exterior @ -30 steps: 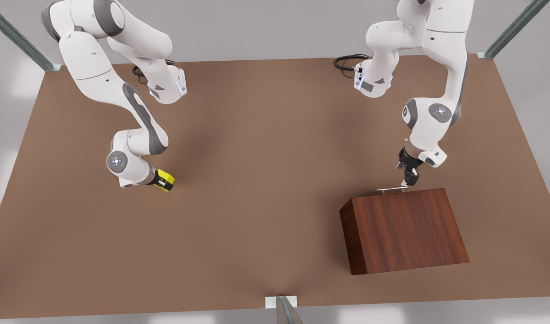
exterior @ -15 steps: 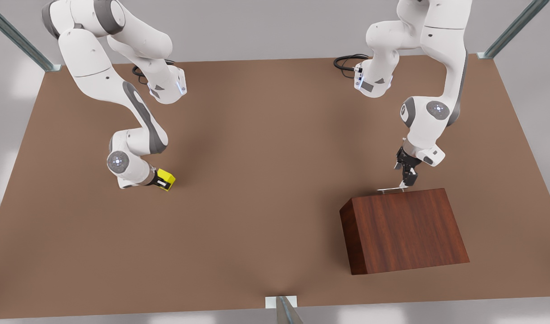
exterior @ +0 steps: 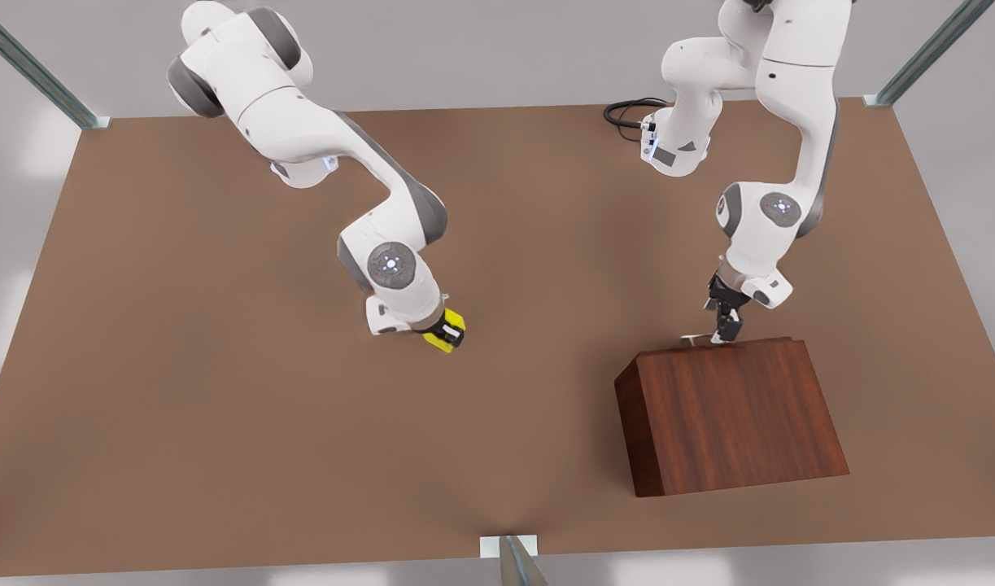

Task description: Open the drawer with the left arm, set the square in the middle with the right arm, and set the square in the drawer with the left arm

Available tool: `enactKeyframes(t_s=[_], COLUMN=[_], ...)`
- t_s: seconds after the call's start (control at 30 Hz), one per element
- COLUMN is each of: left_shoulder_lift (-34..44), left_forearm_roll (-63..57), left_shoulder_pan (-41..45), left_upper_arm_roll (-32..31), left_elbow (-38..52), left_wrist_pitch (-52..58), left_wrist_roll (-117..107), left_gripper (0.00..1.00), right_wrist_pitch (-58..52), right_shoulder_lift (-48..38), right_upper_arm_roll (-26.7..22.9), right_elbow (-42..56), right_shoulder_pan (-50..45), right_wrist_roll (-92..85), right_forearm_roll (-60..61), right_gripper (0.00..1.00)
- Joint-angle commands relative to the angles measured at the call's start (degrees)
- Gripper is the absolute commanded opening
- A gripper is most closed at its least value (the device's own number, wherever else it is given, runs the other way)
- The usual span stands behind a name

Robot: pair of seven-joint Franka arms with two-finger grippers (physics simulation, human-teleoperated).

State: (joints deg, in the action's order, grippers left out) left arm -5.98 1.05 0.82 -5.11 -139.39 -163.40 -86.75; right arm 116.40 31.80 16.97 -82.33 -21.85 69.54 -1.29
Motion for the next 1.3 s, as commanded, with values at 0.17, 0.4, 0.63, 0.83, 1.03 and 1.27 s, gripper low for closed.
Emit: enactKeyframes(t_s=[0.17,0.4,0.63,0.83,1.03,1.27], left_shoulder_lift=[1.9,2.8,4.6,5.0,6.4,7.5], left_forearm_roll=[-0.1,0.4,0.4,0.4,0.4,0.4], left_shoulder_pan=[-0.1,-0.1,-0.1,0.8,1.5,2.8], left_upper_arm_roll=[-0.1,-0.1,-0.1,-0.1,-0.1,-0.1], left_elbow=[-0.2,-0.3,-0.5,-0.7,-0.8,-0.8], left_wrist_pitch=[4.5,9.1,12.5,13.7,17.7,20.7], left_wrist_roll=[0.1,-0.2,-2.7,-3.2,-3.1,-3.2], left_gripper=[1.00,1.00,1.00,1.00,1.00,1.00], right_wrist_pitch=[3.6,11.7,13.8,13.6,13.6,2.7], right_shoulder_lift=[9.9,17.9,19.7,19.3,18.6,7.3], right_upper_arm_roll=[0.0,-1.1,-1.1,-1.1,-1.1,-0.8], right_elbow=[5.7,5.2,5.8,5.9,6.0,5.8], right_shoulder_pan=[-8.0,-15.1,-15.2,-15.5,-14.9,-10.7], right_wrist_roll=[12.3,27.6,36.7,37.6,36.8,19.5], right_forearm_roll=[0.1,-1.2,-4.6,-5.0,-5.0,-5.6], right_gripper=[0.70,0.69,0.70,1.00,1.00,1.00])
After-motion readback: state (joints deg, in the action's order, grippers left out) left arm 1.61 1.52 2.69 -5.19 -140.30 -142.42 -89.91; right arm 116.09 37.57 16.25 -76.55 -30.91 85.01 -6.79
